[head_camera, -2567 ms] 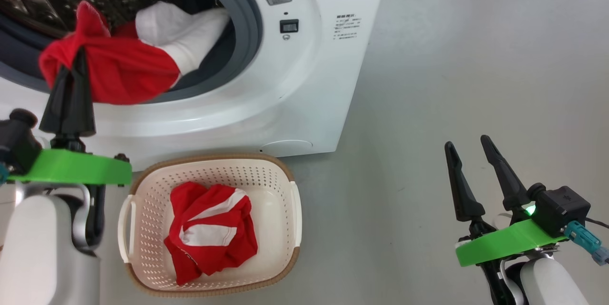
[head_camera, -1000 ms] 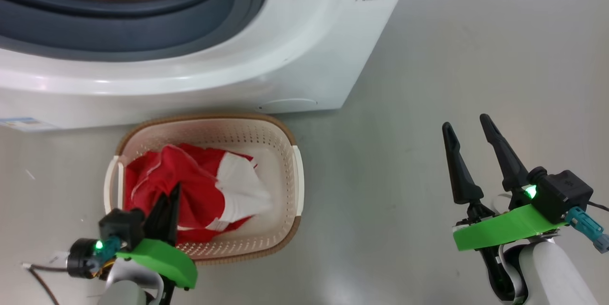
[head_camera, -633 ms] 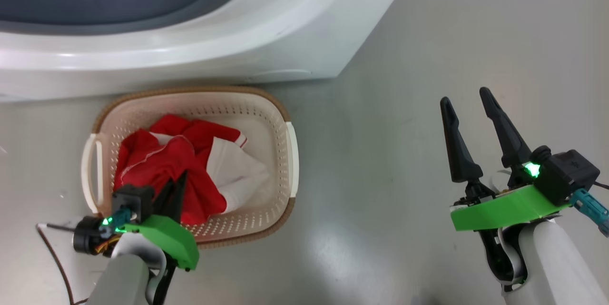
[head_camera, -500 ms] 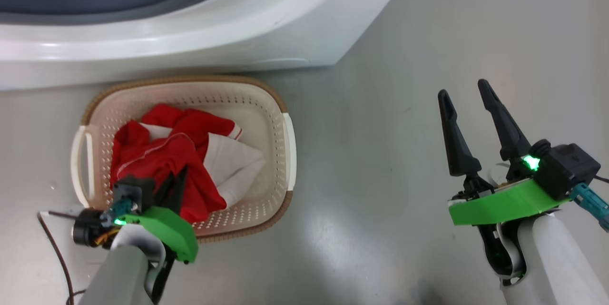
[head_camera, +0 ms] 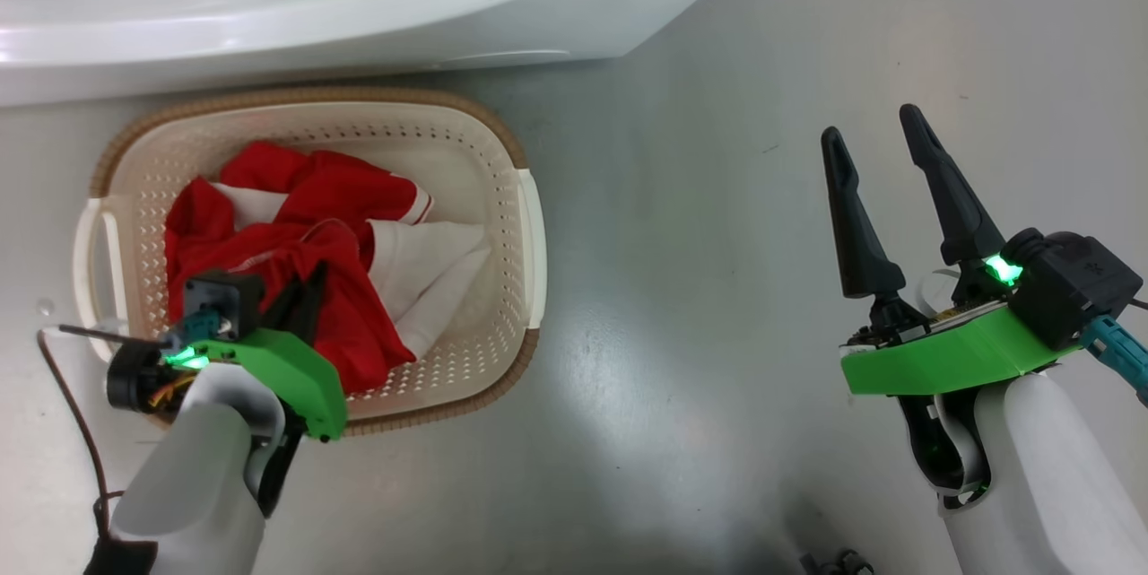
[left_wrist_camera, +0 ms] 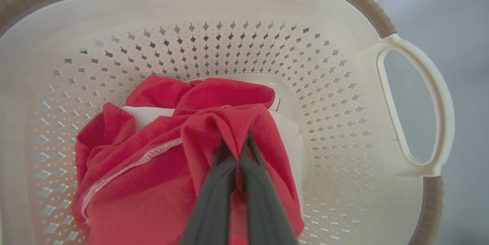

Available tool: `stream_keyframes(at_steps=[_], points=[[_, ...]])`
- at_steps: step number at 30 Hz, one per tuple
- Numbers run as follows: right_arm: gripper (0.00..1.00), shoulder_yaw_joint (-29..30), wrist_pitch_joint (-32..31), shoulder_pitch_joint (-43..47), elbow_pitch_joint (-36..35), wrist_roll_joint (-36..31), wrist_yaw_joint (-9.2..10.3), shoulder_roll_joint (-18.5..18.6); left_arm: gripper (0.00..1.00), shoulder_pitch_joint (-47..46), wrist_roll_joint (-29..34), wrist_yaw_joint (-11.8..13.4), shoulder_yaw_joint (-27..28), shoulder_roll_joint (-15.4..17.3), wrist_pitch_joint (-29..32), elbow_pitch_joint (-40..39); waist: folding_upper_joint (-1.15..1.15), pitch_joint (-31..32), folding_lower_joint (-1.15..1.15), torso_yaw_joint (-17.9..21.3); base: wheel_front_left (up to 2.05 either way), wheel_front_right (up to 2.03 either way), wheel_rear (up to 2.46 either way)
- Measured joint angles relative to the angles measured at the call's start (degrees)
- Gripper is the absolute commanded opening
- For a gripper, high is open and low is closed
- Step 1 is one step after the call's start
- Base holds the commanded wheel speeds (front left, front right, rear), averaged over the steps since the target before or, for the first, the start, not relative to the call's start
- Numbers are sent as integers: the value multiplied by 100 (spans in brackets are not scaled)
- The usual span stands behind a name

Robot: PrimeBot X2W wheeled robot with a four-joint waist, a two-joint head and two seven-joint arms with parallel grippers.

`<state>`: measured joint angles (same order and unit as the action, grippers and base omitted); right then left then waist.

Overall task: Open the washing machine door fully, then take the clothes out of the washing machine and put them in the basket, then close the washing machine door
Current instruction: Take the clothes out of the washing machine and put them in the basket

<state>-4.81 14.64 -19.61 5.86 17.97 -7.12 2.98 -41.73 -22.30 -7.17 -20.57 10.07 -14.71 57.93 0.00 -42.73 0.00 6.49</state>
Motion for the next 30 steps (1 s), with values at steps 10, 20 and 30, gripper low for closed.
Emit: stream_keyframes(at_steps=[10,20,30], points=[[100,4,0,-65,11,-1,0,2,100,-115,-335,0,-190,40,0,196,0,61,0,9,0,0,0],[100,12,0,-53,176,-1,0,2,100,71,-452,0,-157,110,0,-100,0,477,0,-95,0,0,0],[100,51,0,291,375,-51,0,1,100,795,-293,0,347,113,0,-839,0,1189,0,-221,0,0,0]])
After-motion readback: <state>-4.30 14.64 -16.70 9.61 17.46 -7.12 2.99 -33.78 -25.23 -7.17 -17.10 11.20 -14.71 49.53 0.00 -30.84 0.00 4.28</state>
